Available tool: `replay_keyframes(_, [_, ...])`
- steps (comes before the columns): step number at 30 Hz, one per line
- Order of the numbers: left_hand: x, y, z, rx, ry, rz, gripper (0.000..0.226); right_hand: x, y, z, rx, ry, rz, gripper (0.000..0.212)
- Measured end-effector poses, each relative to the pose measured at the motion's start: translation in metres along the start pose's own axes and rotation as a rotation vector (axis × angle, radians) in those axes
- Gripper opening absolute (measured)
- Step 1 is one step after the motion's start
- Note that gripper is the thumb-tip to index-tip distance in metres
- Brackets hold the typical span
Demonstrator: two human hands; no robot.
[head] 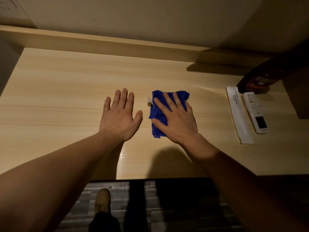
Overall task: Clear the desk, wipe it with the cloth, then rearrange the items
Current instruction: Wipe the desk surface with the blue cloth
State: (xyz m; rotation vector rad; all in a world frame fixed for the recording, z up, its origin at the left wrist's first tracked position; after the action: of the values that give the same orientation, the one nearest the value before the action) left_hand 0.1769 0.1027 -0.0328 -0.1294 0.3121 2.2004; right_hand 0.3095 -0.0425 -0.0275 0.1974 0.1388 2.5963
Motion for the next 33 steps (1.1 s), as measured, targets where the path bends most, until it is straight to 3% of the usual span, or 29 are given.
replay_keyframes(10, [-0.002, 0.0, 0.001, -0.006, -0.001, -0.014, 0.081, 0.021, 0.095, -0.018, 0.042, -0.055, -0.02, 0.072])
replay_keyframes(14, [-0.003, -0.002, 0.0, 0.049, -0.014, -0.006, 0.083, 0.03, 0.131, -0.023, -0.039, -0.062, 0.008, 0.064])
replay_keyframes(17, [-0.01, -0.007, 0.009, 0.013, 0.103, 0.044, 0.085, 0.032, 0.156, -0.028, -0.09, -0.097, 0.014, 0.06])
replay_keyframes(20, [-0.039, 0.0, 0.013, -0.057, 0.162, -0.064, 0.079, 0.031, 0.179, -0.024, -0.221, -0.172, 0.04, 0.051])
replay_keyframes(23, [-0.062, 0.008, -0.001, -0.017, 0.162, -0.109, 0.076, 0.025, 0.196, -0.013, -0.341, -0.319, 0.004, 0.036])
replay_keyframes(28, [-0.067, 0.004, -0.013, 0.005, 0.046, -0.073, 0.086, 0.001, 0.181, 0.02, -0.417, -0.624, -0.098, 0.035])
replay_keyframes(30, [-0.069, 0.005, -0.014, 0.006, 0.041, -0.075, 0.087, -0.013, 0.156, 0.036, -0.362, -0.786, -0.115, 0.034])
replay_keyframes(33, [-0.071, 0.006, -0.016, 0.016, 0.033, -0.075, 0.088, -0.042, 0.102, 0.058, -0.326, -0.734, -0.197, 0.04])
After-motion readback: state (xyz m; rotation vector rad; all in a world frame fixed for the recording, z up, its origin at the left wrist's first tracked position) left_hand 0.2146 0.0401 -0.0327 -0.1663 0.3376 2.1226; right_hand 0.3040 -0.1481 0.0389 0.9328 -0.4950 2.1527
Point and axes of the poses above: each hand's wrist, its own y-axis away from the middle knuckle, its own z-axis out of the back of the hand, x = y × z, the point moved 8 cm from there along -y, towards the middle knuckle, and after that the axes turned 2 degrees about x, right-handed, at the moved point
